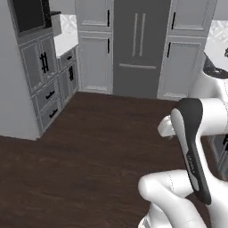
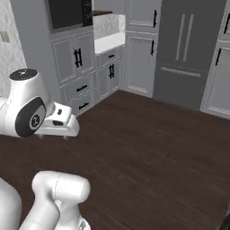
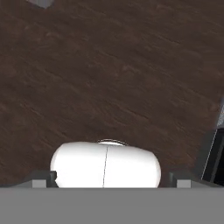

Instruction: Navigate to the fridge.

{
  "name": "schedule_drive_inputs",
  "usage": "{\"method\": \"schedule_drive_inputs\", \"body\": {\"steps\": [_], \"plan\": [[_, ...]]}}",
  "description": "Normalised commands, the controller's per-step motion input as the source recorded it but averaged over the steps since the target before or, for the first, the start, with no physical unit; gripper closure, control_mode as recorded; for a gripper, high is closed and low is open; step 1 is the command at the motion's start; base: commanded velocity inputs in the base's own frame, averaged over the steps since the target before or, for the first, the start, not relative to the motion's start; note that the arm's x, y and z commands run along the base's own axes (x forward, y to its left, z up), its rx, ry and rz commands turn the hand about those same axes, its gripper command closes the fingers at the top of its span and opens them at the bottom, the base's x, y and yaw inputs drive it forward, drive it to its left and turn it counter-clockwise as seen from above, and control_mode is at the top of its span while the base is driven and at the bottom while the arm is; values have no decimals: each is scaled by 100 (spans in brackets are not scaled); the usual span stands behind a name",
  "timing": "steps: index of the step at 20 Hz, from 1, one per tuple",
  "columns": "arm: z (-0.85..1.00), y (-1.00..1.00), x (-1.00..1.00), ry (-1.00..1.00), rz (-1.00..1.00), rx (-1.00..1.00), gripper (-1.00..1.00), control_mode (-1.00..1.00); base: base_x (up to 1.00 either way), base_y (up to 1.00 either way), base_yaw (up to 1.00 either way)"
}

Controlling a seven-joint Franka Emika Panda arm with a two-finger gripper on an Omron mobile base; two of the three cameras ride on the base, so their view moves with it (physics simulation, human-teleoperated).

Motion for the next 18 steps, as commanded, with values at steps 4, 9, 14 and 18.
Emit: {"method": "schedule_drive_inputs", "body": {"steps": [4,9,14,18], "plan": [[0,0,0,0,0,0,-100,100,76,0,-61],[0,0,0,0,0,0,-100,100,100,37,-37],[0,0,0,0,0,0,-100,100,100,78,-36],[0,0,0,0,0,0,-100,100,100,70,-36]]}}
